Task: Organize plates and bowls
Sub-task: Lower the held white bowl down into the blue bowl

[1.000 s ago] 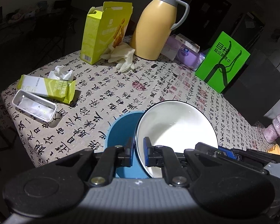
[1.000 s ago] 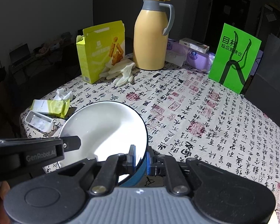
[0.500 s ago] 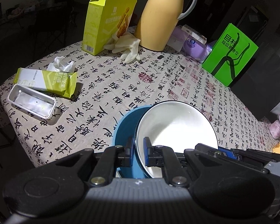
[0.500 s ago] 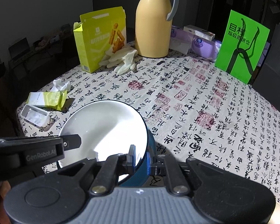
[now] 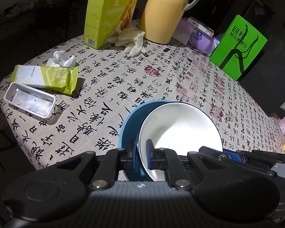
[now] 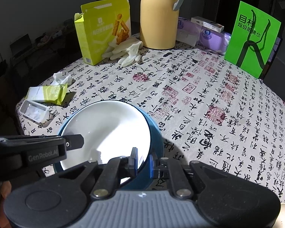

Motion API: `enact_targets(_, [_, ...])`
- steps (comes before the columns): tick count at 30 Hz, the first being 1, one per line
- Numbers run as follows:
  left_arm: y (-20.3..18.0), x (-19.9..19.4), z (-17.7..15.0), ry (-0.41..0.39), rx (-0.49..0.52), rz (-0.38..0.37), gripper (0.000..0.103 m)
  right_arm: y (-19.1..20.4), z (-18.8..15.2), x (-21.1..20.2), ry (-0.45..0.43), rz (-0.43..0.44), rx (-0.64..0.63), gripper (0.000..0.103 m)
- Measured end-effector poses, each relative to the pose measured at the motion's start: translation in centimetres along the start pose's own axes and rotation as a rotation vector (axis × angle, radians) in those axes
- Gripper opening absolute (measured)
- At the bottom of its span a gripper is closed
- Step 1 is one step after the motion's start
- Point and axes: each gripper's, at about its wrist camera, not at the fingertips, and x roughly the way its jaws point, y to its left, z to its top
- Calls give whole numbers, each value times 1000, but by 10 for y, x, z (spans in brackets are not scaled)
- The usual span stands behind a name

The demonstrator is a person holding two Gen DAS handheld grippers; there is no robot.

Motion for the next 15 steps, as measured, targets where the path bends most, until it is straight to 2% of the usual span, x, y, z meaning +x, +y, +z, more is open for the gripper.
enact_targets(15, [-8,4,-2,-16,130,26,11,-5,-3,6,-9,25,18,12])
